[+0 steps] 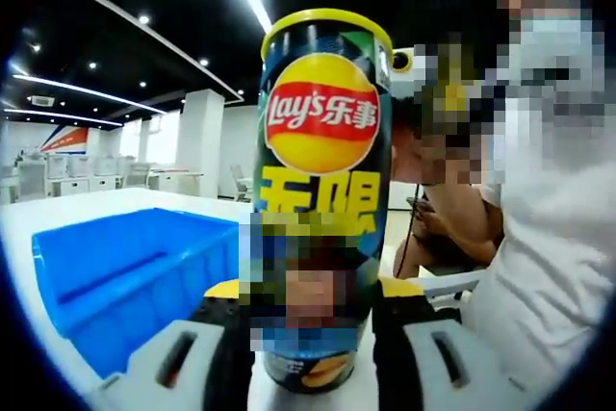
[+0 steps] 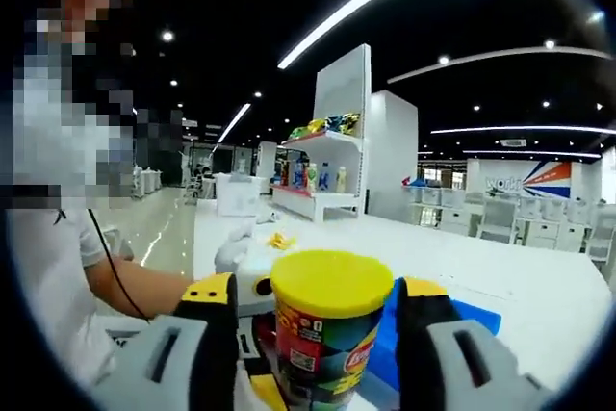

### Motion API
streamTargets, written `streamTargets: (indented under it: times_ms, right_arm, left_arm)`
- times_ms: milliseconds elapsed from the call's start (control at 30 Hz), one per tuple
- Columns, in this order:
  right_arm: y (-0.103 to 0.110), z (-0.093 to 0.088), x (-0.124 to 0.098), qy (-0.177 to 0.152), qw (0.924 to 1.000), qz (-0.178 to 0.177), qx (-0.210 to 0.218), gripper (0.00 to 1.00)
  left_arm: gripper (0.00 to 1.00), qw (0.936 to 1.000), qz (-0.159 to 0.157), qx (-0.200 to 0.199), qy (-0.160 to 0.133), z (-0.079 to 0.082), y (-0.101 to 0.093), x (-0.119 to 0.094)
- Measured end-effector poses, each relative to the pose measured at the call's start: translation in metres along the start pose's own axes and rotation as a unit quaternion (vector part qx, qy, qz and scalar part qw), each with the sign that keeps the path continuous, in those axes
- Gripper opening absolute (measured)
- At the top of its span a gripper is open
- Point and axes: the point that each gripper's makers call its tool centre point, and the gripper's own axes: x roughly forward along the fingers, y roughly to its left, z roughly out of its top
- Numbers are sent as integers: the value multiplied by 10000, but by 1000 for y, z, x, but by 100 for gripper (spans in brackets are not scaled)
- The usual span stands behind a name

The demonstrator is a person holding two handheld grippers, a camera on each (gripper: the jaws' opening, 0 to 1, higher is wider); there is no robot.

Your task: Open the lid of the chip container on the table, take out the chips, place them into the box in front of the container, and close the lid

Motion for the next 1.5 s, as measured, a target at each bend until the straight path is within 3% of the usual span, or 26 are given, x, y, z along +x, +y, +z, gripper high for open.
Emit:
streamTargets:
  times_ms: [133, 333, 500, 933, 1133, 1500]
  right_arm:
    - [-5, 0, 2, -31, 9997, -224, 29, 56]
    - [-6, 0, 3, -116, 9994, -313, -111, 55]
    - [-10, 2, 3, -202, 9989, -412, 52, 50]
    - [-10, 2, 4, -261, 9987, -421, 76, 49]
    - [-11, 1, 3, -249, 9977, -614, 158, 46]
    - [-12, 0, 2, -213, 9957, -702, 571, 44]
  left_arm:
    - [49, 10000, -8, 15, 18, 0, 0, 0]
    - [48, 10000, -21, 60, 71, 0, 0, 0]
    - [48, 9999, -31, 56, 96, -1, 0, 0]
    - [48, 9998, 35, 146, 137, -2, 0, 0]
    - [48, 9996, 39, 204, 190, -2, 0, 0]
    - [47, 9994, 28, 248, 258, -3, 0, 0]
